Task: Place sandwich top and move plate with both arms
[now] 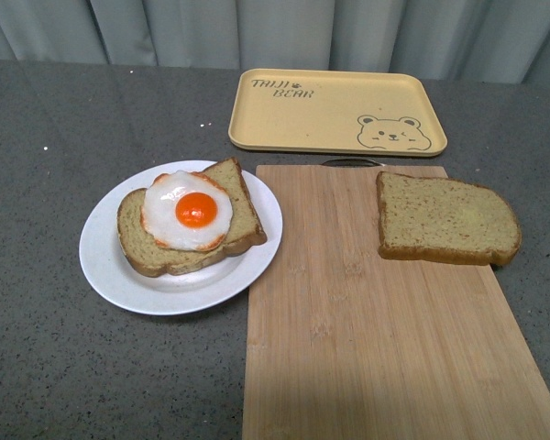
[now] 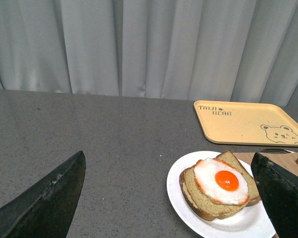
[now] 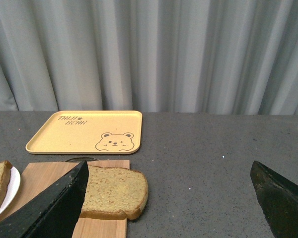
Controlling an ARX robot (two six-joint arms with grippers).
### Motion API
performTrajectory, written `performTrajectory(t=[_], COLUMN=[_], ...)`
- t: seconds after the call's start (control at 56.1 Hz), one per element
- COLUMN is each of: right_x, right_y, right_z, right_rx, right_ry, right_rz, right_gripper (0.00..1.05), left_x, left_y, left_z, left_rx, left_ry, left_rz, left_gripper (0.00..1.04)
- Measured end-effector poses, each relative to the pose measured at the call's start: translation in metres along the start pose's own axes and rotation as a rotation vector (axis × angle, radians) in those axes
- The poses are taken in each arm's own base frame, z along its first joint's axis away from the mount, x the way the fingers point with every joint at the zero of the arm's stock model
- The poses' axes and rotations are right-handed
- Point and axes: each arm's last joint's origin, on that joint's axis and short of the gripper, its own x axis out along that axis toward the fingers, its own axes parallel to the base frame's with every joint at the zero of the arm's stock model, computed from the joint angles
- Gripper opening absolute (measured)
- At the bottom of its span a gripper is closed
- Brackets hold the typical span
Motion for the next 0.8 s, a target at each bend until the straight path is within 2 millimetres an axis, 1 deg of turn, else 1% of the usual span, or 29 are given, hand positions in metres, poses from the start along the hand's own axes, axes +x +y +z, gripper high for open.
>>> performTrajectory(t=[0.089,0.125,0.178,0.232,0.285,0.339,0.375,0.41,0.464,0.482,0.553,0.678,0.803], right_x=[0.000,0.001,0.006,0.011,0.018,0.026,0.035,0.045,0.068,0.071,0.092,0.136,0.163], right_y=[0.000,0.000,-0.001,-0.004,-0.009,-0.013,-0.017,-0.022,-0.032,-0.034,-0.042,-0.058,-0.064], right_z=[0.000,0.001,0.002,-0.001,-0.003,-0.004,-0.003,-0.002,-0.003,-0.003,-0.010,-0.026,-0.037], right_rx=[-0.001,-0.045,-0.161,-0.242,-0.273,-0.273,-0.265,-0.245,-0.182,-0.173,-0.099,0.118,0.251], right_ry=[0.000,-0.002,0.066,0.146,0.207,0.241,0.271,0.294,0.362,0.373,0.464,0.648,0.743], right_rz=[-0.002,-0.077,-0.308,-0.424,-0.460,-0.444,-0.417,-0.392,-0.335,-0.328,-0.267,-0.114,-0.014], right_gripper=[0.95,0.95,0.95,0.95,0.95,0.95,0.95,0.95,0.95,0.95,0.95,0.95,0.95], left_x=[0.000,0.000,0.000,0.000,0.000,0.000,0.000,0.000,0.000,0.000,0.000,0.000,0.000], left_y=[0.000,0.000,0.000,0.000,0.000,0.000,0.000,0.000,0.000,0.000,0.000,0.000,0.000], left_z=[0.000,0.000,0.000,0.000,0.000,0.000,0.000,0.000,0.000,0.000,0.000,0.000,0.000], left_rx=[0.000,0.000,0.000,0.000,0.000,0.000,0.000,0.000,0.000,0.000,0.000,0.000,0.000], left_ry=[0.000,0.000,0.000,0.000,0.000,0.000,0.000,0.000,0.000,0.000,0.000,0.000,0.000], left_rz=[0.000,0.000,0.001,0.001,0.000,0.000,-0.001,-0.001,0.000,0.000,0.000,0.000,0.000], left_gripper=[0.98,0.98,0.98,0.98,0.98,0.98,0.98,0.98,0.98,0.98,0.98,0.98,0.98])
